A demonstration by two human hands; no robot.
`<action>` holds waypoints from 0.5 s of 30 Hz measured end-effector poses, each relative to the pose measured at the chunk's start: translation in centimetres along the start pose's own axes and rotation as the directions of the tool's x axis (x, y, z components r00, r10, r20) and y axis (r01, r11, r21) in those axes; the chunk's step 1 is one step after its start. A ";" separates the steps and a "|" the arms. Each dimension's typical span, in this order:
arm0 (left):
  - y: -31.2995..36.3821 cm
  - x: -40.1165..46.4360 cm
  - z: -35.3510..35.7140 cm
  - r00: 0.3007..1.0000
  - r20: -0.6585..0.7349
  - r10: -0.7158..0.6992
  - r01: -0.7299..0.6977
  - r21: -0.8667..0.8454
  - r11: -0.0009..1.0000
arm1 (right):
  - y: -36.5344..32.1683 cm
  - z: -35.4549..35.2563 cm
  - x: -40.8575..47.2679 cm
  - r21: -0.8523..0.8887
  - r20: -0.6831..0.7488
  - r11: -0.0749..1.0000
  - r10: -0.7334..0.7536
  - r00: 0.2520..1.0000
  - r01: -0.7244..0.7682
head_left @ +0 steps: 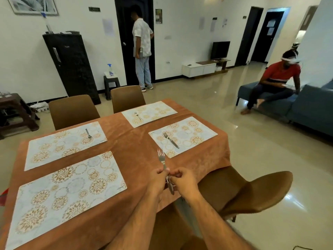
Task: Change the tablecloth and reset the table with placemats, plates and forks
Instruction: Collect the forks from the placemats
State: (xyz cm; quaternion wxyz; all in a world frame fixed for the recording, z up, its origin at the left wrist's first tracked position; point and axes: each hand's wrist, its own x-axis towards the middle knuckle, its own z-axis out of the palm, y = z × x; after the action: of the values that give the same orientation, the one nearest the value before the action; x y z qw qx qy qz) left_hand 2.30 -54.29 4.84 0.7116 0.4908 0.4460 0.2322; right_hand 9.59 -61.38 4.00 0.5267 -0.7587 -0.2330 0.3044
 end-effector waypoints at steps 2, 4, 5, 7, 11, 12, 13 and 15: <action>-0.3 0.7 1.2 1.000 -0.023 -0.020 0.019 -0.006 1.000 | 0.8 -1.2 0.7 0.034 -0.002 0.999 0.003 1.000 -0.003; -0.4 1.2 2.7 0.999 -0.037 -0.028 0.027 -0.024 0.999 | 1.6 -2.6 1.7 0.061 0.022 0.998 -0.001 1.000 0.000; -0.4 1.3 3.5 0.999 -0.037 -0.030 0.028 -0.047 0.999 | 1.9 -3.4 2.5 0.058 0.041 0.998 0.004 0.999 -0.006; -0.2 1.9 4.8 0.997 -0.056 -0.043 0.037 -0.101 0.994 | 2.2 -4.9 4.2 0.012 0.055 1.000 0.009 0.998 -0.009; -0.7 5.4 8.5 0.984 -0.177 0.012 -0.014 -0.009 1.000 | 3.0 -9.2 9.3 -0.063 0.127 0.998 -0.014 0.992 0.022; -1.0 6.3 9.7 0.977 -0.213 0.017 -0.020 -0.015 1.000 | 3.3 -10.5 10.7 -0.074 0.156 0.997 -0.026 0.987 0.038; -1.4 7.2 10.9 0.968 -0.252 0.018 -0.028 -0.036 0.999 | 3.6 -11.7 12.0 -0.091 0.182 0.994 -0.037 0.983 0.054; -2.0 8.6 13.2 0.946 -0.323 -0.011 -0.012 -0.068 0.998 | 4.4 -14.1 14.5 -0.126 0.213 0.991 -0.025 0.977 0.052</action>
State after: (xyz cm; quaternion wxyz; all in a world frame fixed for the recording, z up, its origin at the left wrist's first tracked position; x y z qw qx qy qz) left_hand 17.75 -55.01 1.08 0.6453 0.4214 0.5481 0.3249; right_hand 30.01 -62.36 0.35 0.4539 -0.7504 -0.3216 0.3569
